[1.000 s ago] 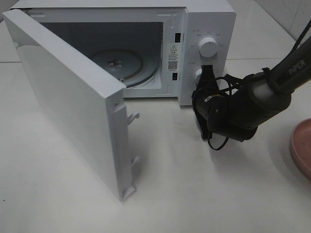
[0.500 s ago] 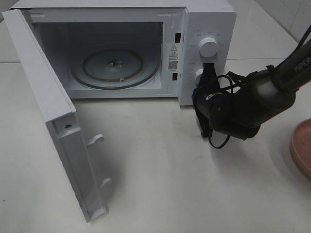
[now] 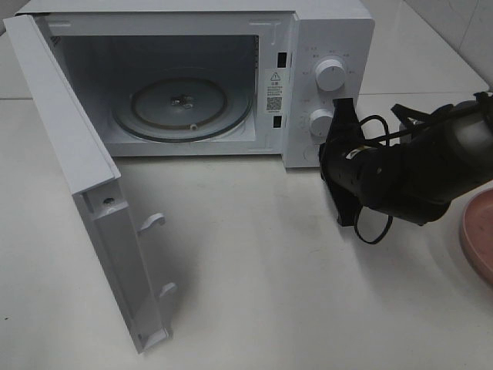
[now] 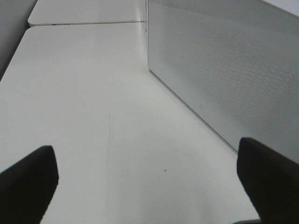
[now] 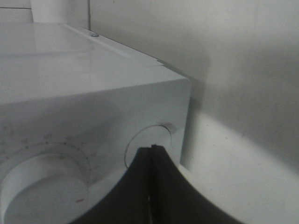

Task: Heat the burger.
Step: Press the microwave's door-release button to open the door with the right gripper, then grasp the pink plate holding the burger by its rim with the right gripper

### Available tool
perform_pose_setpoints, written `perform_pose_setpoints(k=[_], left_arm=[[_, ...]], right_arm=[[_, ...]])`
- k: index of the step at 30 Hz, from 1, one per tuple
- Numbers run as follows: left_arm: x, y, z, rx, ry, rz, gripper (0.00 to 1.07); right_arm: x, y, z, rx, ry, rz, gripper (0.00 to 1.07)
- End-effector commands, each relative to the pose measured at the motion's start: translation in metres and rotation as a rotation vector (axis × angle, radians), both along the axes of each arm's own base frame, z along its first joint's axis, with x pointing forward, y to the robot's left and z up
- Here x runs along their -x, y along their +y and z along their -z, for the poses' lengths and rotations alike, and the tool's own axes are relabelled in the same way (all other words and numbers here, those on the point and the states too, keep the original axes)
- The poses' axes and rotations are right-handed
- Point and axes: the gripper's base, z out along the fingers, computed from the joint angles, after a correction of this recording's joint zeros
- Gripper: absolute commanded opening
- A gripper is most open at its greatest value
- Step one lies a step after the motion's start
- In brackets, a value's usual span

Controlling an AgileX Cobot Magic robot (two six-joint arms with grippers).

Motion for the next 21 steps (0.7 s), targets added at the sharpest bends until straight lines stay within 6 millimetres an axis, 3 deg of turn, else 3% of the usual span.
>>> perform_pose_setpoints(k=[1,12,14,17,21], left_arm=[[0.004,0.000,0.001,0.007,-0.025,-0.005,0.98],[0.004,0.000,0.001,0.007,-0.025,-0.005,0.98],[0.004,0.000,0.001,0.007,-0.025,-0.005,0.98],[0.004,0.000,0.001,0.007,-0.025,-0.005,0.98],[0.004,0.000,0.001,0.007,-0.025,-0.005,0.98]], right_arm=[[0.006,0.002,-0.009,0.027,0.018,-0.062,0.00],[0.027,0.009,-0.035,0.159,0.114,-0.355,0.02],[0.036,0.011,-0.042,0.283,0.151,-0.540,0.03],[0.039,0.011,-0.043,0.316,0.168,-0.592,0.04],[0.052,0.008,-0.047,0.482,0.240,-0.833,0.05]])
